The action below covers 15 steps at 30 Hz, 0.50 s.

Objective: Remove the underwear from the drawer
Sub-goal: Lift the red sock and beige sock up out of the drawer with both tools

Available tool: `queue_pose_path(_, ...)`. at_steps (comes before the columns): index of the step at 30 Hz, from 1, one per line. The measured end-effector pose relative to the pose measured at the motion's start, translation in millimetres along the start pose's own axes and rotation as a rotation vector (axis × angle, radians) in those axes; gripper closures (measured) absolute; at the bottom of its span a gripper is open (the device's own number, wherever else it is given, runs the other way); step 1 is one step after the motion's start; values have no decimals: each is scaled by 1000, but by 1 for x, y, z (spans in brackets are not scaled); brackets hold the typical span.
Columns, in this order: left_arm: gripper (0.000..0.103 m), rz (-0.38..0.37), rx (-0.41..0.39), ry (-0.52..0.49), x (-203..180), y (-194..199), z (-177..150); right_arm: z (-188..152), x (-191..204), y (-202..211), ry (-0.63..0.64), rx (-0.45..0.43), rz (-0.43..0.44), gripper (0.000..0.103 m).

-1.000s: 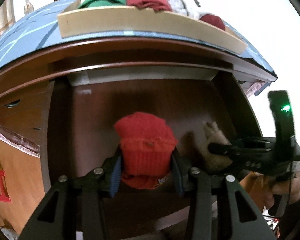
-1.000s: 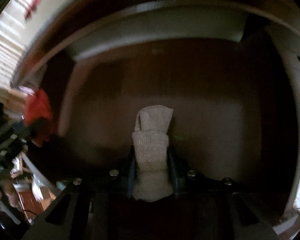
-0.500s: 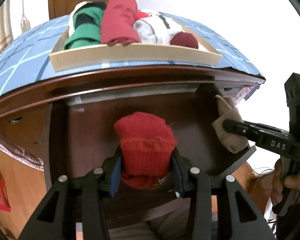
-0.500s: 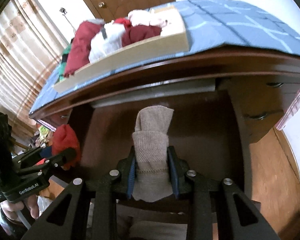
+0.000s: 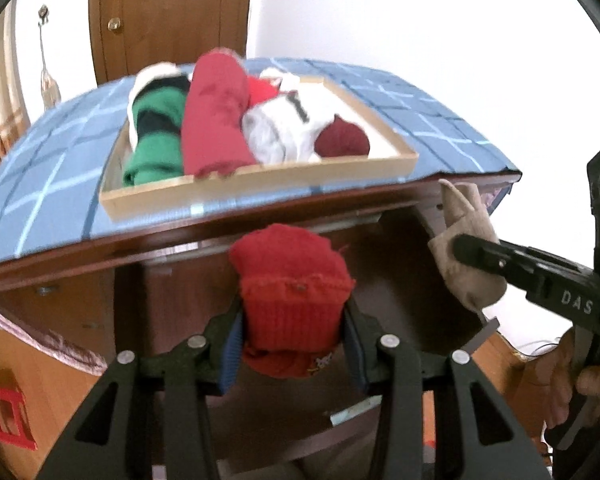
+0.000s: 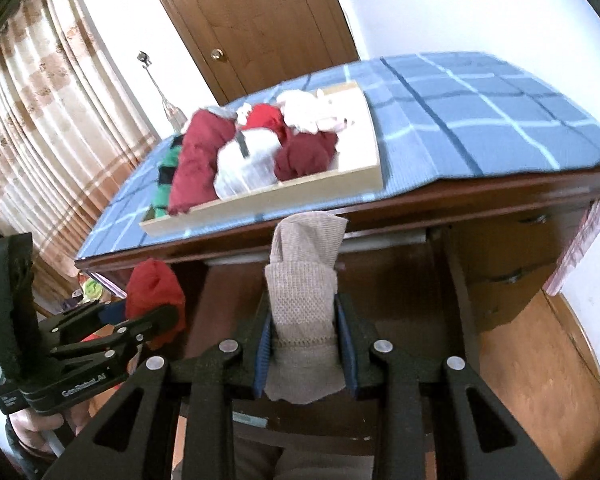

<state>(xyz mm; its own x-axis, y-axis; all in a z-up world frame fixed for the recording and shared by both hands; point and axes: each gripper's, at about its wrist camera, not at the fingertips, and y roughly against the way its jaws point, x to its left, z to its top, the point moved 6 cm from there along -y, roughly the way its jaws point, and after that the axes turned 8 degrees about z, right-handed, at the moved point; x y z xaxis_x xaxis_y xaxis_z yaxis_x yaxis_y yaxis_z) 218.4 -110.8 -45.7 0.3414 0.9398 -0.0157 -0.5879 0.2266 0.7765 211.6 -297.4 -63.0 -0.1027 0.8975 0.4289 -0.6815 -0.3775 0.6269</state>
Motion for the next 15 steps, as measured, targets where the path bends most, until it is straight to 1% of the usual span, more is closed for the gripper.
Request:
queue_pose_path(4,60,19,-28,-26,-6,4,16,10,8,5,13,-26,11,71)
queue_pose_path(9,60,17,-71,-58,-18,11,35,28,18,12,41,-70,15,71)
queue_pose_path(15,60,22,-114,-68,-26,15,61,52,25,20,67,-124,12,71)
